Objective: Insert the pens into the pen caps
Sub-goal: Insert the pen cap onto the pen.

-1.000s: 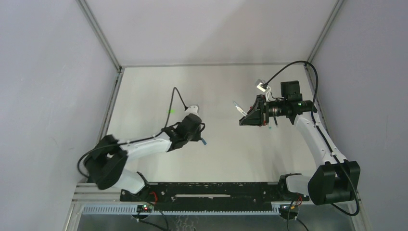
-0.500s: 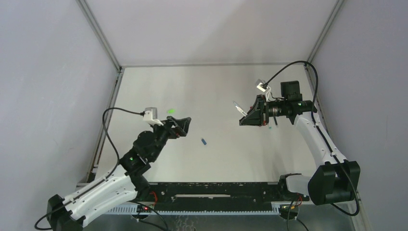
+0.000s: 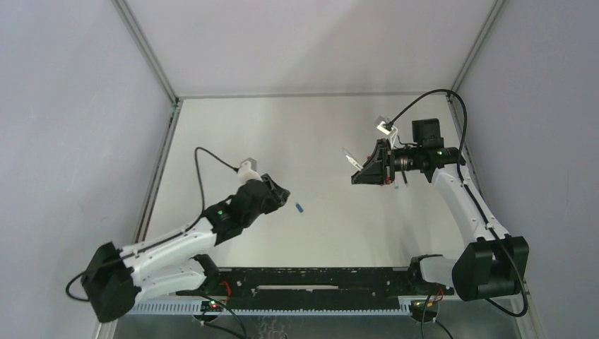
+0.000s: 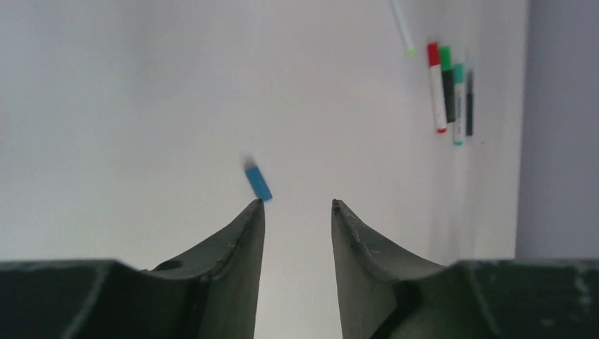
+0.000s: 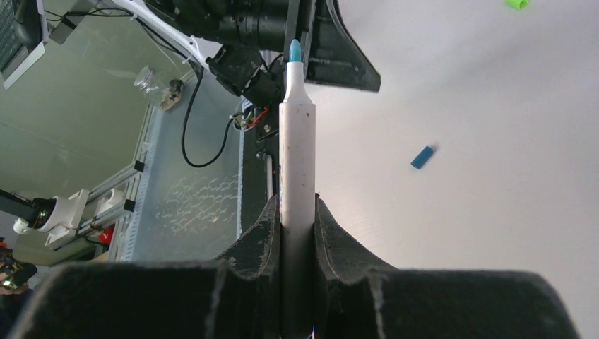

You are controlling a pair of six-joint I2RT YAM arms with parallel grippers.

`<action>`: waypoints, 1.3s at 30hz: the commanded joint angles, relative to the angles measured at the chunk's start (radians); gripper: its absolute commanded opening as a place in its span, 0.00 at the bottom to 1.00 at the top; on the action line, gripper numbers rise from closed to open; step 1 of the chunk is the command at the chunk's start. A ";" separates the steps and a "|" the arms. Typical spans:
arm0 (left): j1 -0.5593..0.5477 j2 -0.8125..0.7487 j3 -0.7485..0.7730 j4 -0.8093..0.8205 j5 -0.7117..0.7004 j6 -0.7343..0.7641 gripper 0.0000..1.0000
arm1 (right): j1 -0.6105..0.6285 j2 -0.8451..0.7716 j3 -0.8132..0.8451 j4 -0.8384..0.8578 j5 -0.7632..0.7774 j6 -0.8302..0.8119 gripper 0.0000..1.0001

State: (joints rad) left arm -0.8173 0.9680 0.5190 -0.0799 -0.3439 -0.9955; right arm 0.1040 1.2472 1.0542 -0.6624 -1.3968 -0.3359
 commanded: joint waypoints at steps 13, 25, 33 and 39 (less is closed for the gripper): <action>-0.126 0.599 0.521 -0.529 -0.134 -0.340 0.51 | -0.006 -0.019 0.033 -0.001 -0.021 -0.024 0.00; -0.125 0.790 0.635 -0.571 -0.120 -0.331 0.53 | -0.005 -0.016 0.033 -0.003 -0.024 -0.026 0.00; -0.110 0.844 0.653 -0.575 -0.097 -0.333 0.48 | -0.004 -0.013 0.033 -0.005 -0.024 -0.027 0.00; -0.098 0.854 0.648 -0.574 -0.071 -0.333 0.30 | -0.004 -0.012 0.033 -0.004 -0.024 -0.027 0.00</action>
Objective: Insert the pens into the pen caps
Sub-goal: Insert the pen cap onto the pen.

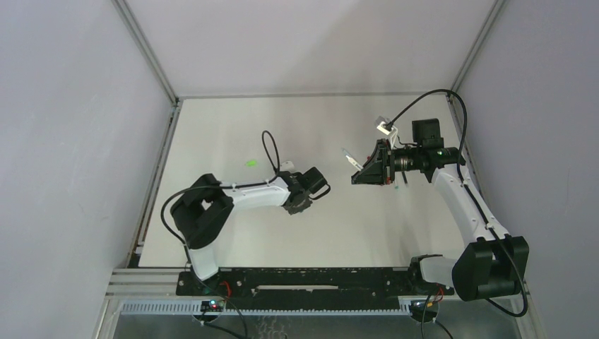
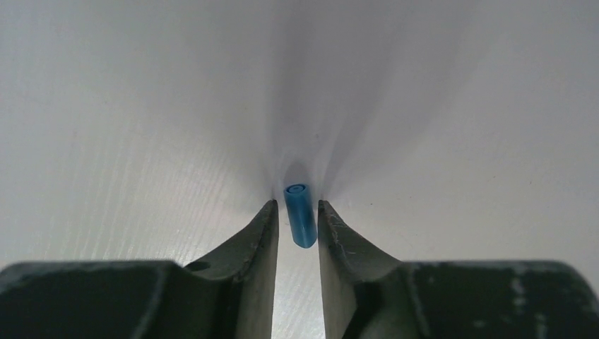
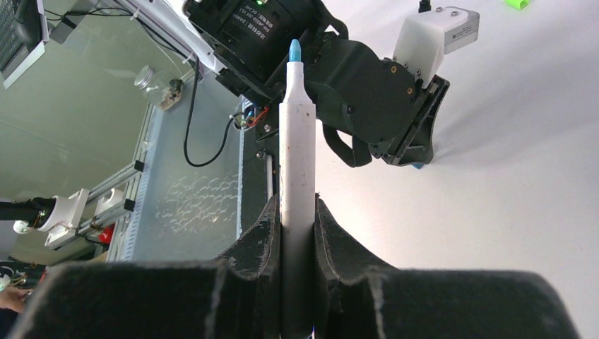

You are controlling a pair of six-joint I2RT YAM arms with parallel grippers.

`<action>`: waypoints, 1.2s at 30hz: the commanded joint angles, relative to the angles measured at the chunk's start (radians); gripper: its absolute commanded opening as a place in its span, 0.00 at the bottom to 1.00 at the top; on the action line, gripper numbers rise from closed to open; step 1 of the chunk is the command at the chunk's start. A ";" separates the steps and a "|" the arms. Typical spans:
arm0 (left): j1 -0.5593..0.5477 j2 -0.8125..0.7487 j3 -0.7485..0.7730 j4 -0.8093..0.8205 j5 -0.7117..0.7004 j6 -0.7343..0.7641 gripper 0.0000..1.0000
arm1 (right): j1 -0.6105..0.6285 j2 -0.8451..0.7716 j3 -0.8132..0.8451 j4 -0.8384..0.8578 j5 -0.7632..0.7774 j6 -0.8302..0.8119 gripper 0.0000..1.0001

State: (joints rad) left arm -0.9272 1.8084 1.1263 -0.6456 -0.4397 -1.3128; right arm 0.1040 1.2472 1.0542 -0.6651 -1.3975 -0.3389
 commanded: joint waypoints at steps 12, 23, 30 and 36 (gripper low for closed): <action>0.034 0.080 0.103 -0.128 0.106 0.044 0.24 | -0.004 -0.016 0.033 -0.001 -0.029 -0.021 0.00; 0.101 0.171 0.103 -0.148 0.303 0.166 0.23 | -0.004 -0.032 0.032 -0.001 -0.037 -0.018 0.00; 0.128 0.218 0.100 -0.152 0.346 0.216 0.19 | -0.005 -0.041 0.033 0.000 -0.038 -0.016 0.00; 0.131 0.196 0.070 -0.092 0.374 0.264 0.03 | -0.005 -0.042 0.033 -0.002 -0.042 -0.018 0.00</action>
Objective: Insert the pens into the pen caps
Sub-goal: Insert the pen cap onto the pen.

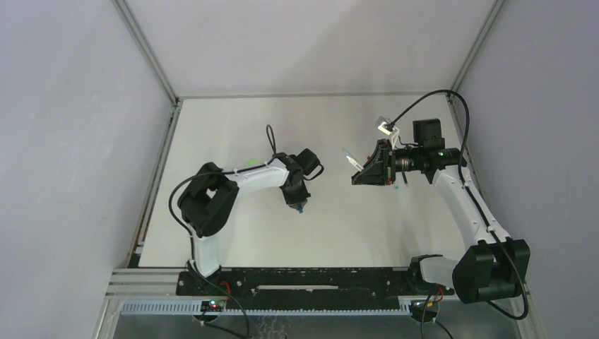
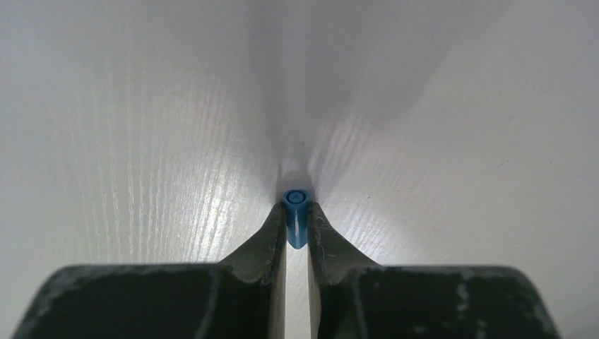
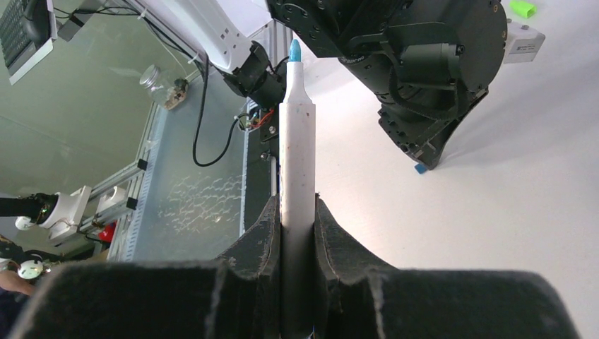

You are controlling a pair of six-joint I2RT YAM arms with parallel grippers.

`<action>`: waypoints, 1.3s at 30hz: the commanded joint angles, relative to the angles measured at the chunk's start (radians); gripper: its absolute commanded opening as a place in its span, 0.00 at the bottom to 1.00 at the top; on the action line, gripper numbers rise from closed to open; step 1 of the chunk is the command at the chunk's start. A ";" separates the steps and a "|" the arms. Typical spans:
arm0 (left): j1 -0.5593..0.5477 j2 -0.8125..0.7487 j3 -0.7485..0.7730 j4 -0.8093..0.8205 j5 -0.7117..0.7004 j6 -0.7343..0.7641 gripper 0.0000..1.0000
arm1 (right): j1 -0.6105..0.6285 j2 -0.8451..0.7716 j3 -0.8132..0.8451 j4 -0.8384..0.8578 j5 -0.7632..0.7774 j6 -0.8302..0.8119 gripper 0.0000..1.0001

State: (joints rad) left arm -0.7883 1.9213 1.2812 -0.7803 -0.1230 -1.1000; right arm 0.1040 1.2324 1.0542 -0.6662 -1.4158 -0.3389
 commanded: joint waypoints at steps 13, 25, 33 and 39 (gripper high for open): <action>-0.011 -0.209 -0.241 0.176 -0.086 0.068 0.00 | 0.014 0.025 0.032 -0.076 -0.027 -0.102 0.00; -0.009 -0.478 -0.474 0.367 -0.055 -0.100 0.00 | 0.140 0.029 -0.163 0.231 0.187 0.114 0.00; 0.006 -0.662 -0.710 0.620 -0.042 -0.333 0.00 | 0.303 0.089 -0.264 0.422 0.390 0.214 0.00; 0.007 -0.725 -0.798 0.714 -0.075 -0.439 0.00 | 0.427 0.186 -0.290 0.504 0.490 0.307 0.00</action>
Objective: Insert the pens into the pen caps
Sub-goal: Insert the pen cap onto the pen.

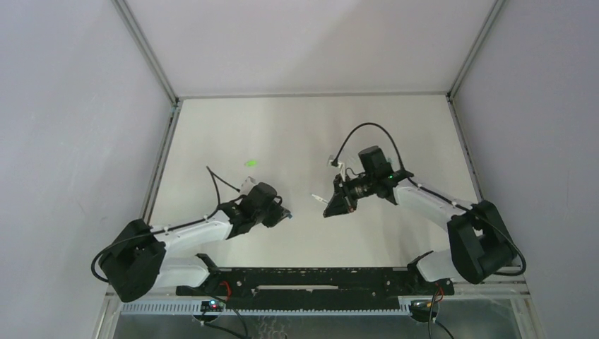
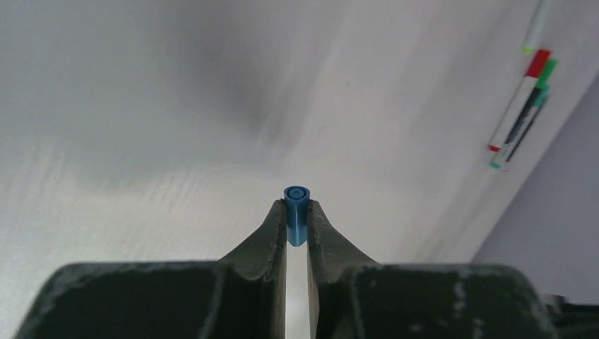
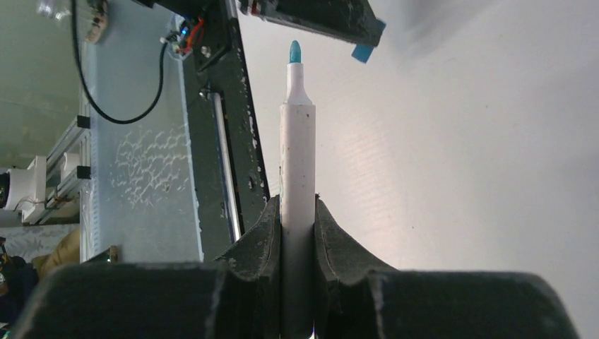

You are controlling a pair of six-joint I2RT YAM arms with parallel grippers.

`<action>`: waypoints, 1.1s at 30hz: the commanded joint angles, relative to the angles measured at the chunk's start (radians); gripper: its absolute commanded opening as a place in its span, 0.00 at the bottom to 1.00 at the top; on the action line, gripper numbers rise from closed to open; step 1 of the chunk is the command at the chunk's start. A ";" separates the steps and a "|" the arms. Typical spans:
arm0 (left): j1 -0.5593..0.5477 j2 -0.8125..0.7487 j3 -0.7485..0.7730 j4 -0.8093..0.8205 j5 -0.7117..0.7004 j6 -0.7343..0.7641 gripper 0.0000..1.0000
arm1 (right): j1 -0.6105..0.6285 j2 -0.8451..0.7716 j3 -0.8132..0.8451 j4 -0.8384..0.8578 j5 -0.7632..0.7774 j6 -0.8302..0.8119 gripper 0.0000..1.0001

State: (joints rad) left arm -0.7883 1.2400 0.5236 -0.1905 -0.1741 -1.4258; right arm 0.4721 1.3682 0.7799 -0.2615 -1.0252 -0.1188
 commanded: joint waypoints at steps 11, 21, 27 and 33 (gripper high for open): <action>0.007 -0.116 -0.150 0.186 -0.052 -0.282 0.00 | 0.189 0.178 -0.007 0.159 0.274 0.200 0.00; 0.008 -0.103 -0.178 0.262 -0.046 -0.340 0.00 | 0.248 0.254 0.039 0.125 0.274 0.211 0.00; 0.008 -0.098 -0.184 0.276 -0.043 -0.349 0.00 | 0.260 0.266 0.046 0.129 0.267 0.219 0.00; 0.006 -0.084 -0.185 0.292 -0.032 -0.352 0.00 | 0.270 0.272 0.059 0.123 0.278 0.218 0.00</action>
State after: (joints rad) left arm -0.7864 1.1477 0.3584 0.0643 -0.2066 -1.7576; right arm 0.7292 1.6344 0.7994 -0.1455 -0.7563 0.0853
